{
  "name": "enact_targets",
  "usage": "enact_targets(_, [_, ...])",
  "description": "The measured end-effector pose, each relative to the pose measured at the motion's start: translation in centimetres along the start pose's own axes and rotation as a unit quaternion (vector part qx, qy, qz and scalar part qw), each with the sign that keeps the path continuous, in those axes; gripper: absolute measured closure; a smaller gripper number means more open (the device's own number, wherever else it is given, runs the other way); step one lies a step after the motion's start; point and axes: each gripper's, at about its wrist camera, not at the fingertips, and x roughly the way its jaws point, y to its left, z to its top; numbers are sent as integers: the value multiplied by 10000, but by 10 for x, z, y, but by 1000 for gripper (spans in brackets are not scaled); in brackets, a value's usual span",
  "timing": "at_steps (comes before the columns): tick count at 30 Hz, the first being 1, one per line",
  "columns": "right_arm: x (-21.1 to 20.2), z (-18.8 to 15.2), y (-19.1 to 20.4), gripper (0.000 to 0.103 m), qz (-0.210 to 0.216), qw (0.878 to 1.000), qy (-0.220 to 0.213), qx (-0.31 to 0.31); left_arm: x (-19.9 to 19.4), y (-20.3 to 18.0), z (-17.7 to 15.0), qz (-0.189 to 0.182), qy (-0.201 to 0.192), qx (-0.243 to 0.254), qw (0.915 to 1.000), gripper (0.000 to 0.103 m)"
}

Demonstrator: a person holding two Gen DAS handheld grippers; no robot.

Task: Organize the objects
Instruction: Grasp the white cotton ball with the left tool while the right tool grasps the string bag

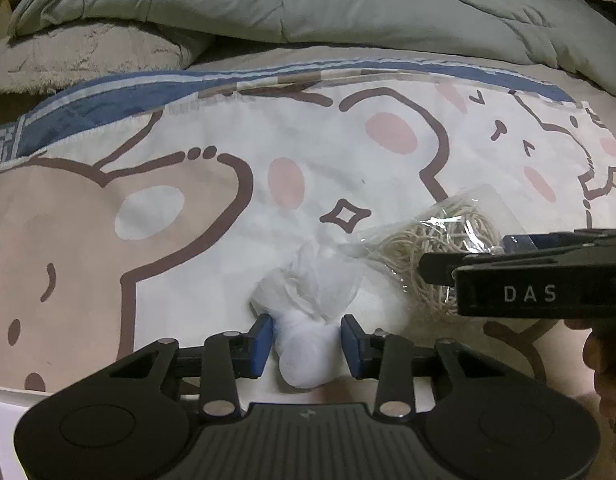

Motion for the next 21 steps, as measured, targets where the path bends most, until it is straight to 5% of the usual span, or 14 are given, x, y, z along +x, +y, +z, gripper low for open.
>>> enact_targets(10, [12,-4,-3,18,-38,9993,-144,-351,16,0,2,61,203,-163,9996,67])
enact_targets(12, [10,-4,-3,23,-39,9992,-138,-372,16,-1,2,99,210,-171,9996,68])
enact_targets(14, [5,-6,-5,39,52,9990,-138,-421,15,-1,2,117,203,-228,9995,70])
enact_targets(21, [-18,-23,-24,54,333,9993,-20,-187,1,-16,-3,-250,197,-308,9990,72])
